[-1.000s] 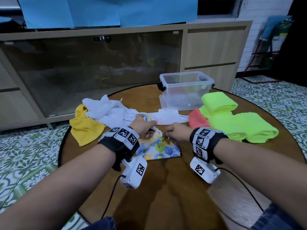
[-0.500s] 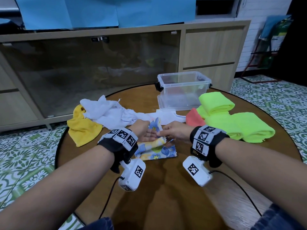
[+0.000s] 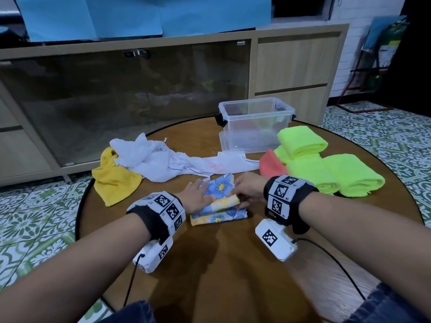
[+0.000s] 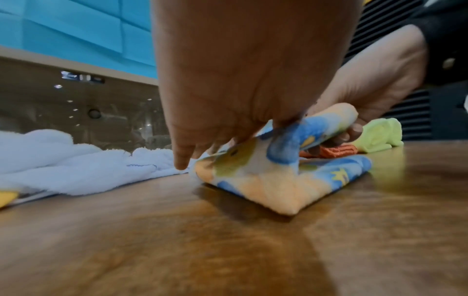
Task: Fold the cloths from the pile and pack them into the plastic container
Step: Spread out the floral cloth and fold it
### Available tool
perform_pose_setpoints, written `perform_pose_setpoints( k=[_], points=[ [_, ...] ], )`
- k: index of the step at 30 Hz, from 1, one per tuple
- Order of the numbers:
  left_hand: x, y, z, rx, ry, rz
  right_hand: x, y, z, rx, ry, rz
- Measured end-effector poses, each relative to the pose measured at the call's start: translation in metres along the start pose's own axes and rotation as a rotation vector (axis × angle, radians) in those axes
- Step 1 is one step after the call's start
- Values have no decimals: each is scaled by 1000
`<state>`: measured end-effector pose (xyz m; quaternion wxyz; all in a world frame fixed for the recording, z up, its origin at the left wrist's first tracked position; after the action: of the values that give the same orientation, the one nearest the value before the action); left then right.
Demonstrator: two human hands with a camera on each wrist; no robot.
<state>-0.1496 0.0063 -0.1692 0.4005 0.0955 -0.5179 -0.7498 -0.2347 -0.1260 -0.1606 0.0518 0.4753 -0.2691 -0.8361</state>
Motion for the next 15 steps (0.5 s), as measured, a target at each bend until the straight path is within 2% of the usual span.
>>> perform_pose_setpoints(
  k=[8,13,15],
  points=[
    [9,-16,2,69,-18,-48,3,-1,3,119,27,215],
    [8,-22,-1,63,-1,-88,4,-4,2,127,13,337],
    [8,-23,-2,63,8,-122,1,-3,3,133,33,470]
  ],
)
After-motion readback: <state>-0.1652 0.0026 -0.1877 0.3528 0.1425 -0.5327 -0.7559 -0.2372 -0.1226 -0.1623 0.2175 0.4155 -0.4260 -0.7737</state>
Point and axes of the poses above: each hand's wrist, its own z-axis away from the middle knuckle, its own y-axis out of the back of the hand, x = y × z, the point moved 3 cm from there along -z, towards the middle knuckle, and after that the axes turned 6 degrees about z, right-handed, at the moved point
